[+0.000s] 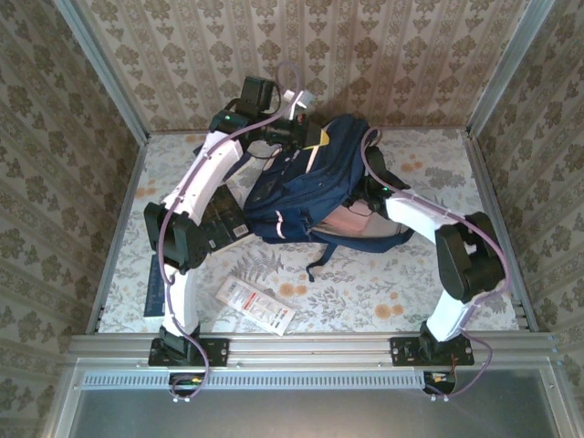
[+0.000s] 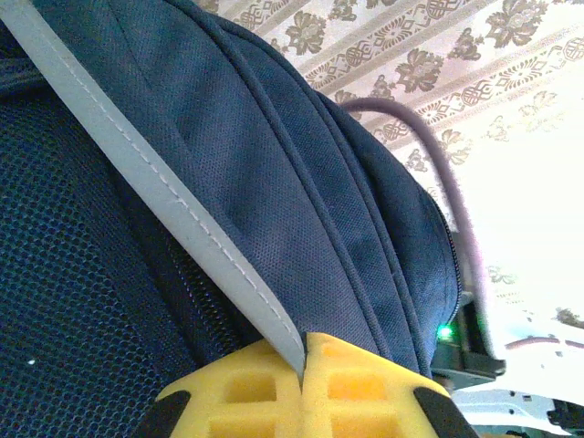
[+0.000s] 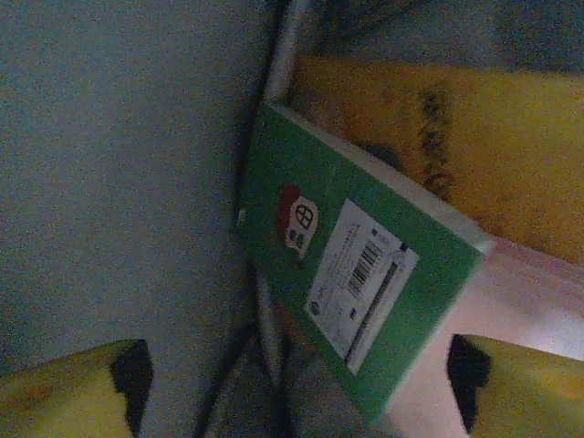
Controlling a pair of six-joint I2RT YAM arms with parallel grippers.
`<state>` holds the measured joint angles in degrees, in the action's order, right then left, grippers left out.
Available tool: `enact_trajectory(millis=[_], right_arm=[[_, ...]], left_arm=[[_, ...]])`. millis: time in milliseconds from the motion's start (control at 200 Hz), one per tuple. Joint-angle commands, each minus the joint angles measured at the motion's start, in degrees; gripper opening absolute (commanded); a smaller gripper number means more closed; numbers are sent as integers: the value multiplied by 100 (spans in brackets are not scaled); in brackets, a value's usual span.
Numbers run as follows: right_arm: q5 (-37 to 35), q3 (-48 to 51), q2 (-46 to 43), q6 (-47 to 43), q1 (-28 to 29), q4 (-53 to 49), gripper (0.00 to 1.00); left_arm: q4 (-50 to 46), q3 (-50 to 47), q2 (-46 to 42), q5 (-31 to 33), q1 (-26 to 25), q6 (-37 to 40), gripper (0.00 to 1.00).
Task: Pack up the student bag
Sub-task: Place the book in the student bag, then close the student bag at the top-center of the table.
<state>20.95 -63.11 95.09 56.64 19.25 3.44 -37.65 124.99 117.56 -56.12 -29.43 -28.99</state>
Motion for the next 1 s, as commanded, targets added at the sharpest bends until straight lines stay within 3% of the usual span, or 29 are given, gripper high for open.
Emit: enact_trajectory(millis=[0, 170, 340, 560, 645, 770, 875, 995], right_arm=[[-846, 264, -1020, -595, -50, -692, 91], [-1454, 1158, -2529, -788, -208, -1029, 95], [-3188, 1630, -3921, -704, -344, -2428, 92], [-4179, 2118, -5113, -712, -480, -3162, 89], [-4276, 2154, -5351, -773, -480, -3276, 88], [-4189, 2106, -5557, -846, -483, -3394, 88], [-4020, 2098, -5714, -996, -474, -3394, 87], [-3602, 2075, -5761, -1233, -452, -3343, 86]], left_arm=[[746, 122, -503, -321, 25, -1, 0], [785, -3, -410, -80, -17, 12, 0], [773, -181, -221, 333, -186, 38, 0], [647, -109, 423, 889, -620, 114, 5], [426, 44, 776, 1135, -803, 209, 12], [146, 261, 1072, 1453, -984, 205, 36], [-46, 259, 767, 1877, -1004, 265, 41], [-146, -196, -212, 2991, -1012, 640, 44]])
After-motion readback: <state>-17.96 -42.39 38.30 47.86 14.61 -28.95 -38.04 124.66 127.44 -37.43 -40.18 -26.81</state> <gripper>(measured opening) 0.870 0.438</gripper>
